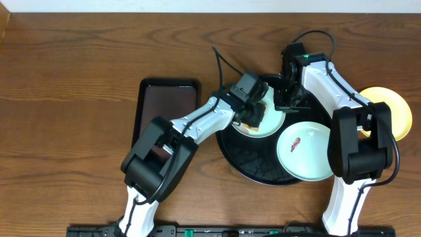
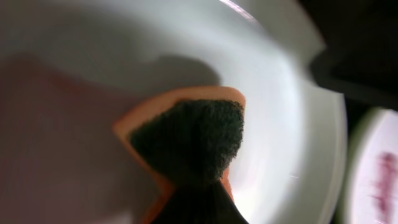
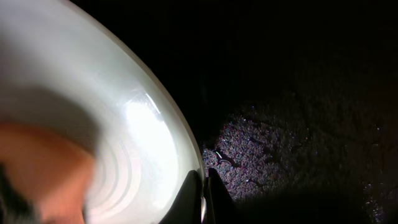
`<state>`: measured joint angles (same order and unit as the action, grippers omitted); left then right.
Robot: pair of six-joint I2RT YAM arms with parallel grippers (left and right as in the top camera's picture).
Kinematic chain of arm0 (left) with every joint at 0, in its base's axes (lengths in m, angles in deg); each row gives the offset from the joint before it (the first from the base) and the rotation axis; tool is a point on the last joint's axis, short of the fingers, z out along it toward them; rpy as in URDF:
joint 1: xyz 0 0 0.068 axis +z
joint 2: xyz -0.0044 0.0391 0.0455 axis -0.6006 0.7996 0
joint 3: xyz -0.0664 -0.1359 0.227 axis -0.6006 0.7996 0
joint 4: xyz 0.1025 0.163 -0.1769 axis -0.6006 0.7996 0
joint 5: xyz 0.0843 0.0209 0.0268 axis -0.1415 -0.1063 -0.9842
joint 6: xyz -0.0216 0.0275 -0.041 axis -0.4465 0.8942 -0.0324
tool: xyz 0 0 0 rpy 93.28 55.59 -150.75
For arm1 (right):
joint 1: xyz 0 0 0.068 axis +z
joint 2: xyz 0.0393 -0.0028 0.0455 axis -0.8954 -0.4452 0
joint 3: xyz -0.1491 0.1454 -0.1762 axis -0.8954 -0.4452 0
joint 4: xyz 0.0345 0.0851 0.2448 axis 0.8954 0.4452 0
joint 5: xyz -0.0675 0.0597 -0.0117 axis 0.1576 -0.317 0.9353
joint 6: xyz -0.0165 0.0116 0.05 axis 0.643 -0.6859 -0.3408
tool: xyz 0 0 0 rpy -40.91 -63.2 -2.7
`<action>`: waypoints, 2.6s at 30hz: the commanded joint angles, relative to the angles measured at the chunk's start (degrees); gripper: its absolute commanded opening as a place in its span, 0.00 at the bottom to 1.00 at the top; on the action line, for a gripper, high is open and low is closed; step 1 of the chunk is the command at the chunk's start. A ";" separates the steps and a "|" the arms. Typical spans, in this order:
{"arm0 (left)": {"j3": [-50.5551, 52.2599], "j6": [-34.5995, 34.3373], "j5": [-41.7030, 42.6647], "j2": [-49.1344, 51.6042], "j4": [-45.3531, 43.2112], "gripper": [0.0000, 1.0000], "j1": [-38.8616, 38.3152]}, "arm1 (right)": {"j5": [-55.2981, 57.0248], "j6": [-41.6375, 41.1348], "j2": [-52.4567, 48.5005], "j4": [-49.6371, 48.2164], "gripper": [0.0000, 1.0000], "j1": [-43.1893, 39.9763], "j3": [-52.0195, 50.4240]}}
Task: Clean dirty plates on tray and stack at the side
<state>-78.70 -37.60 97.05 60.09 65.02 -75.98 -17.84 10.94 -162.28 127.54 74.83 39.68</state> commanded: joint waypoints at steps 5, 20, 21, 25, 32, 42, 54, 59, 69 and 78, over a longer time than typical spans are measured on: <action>-4.79 -3.61 9.03 -11.13 0.83 0.07 6.93 | -0.50 -0.02 -0.48 -0.35 0.01 -0.31 -0.46; -2.86 -2.56 -17.18 -20.41 33.31 0.07 24.76 | -0.44 -0.02 -0.50 -0.83 0.13 -0.31 -0.48; -1.99 -2.38 -17.18 -20.26 33.42 0.07 25.64 | -0.44 -0.02 -0.50 -1.09 0.12 -0.31 -0.52; 1.64 -2.08 -17.18 -19.71 33.11 0.07 29.00 | -0.46 -0.04 -0.50 -2.78 0.10 -0.31 -1.55; 3.45 0.15 -16.96 -19.71 31.12 0.07 31.56 | -0.74 1.77 0.09 -4.42 0.01 -0.35 -0.55; 3.67 2.10 -17.00 -19.02 29.94 0.07 31.43 | 9.90 6.67 6.16 3.10 0.01 -0.24 9.27; 3.89 2.08 -17.00 -16.35 29.94 0.07 31.43 | 29.11 8.15 19.21 4.50 0.01 4.57 9.31; 4.63 2.08 -17.00 -16.26 29.20 0.07 31.43 | 45.38 7.41 25.20 4.35 0.01 13.81 9.31; 4.94 2.08 -17.00 -16.26 28.81 0.07 31.43 | 72.28 -0.35 24.09 4.33 0.01 31.41 7.43; 4.94 2.08 -16.98 -16.26 28.81 0.07 31.43 | 88.41 -4.57 23.17 -0.13 0.01 41.03 -1.51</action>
<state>-74.26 -36.26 80.76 43.19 94.00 -44.57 61.28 9.32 -138.85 129.18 113.67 40.99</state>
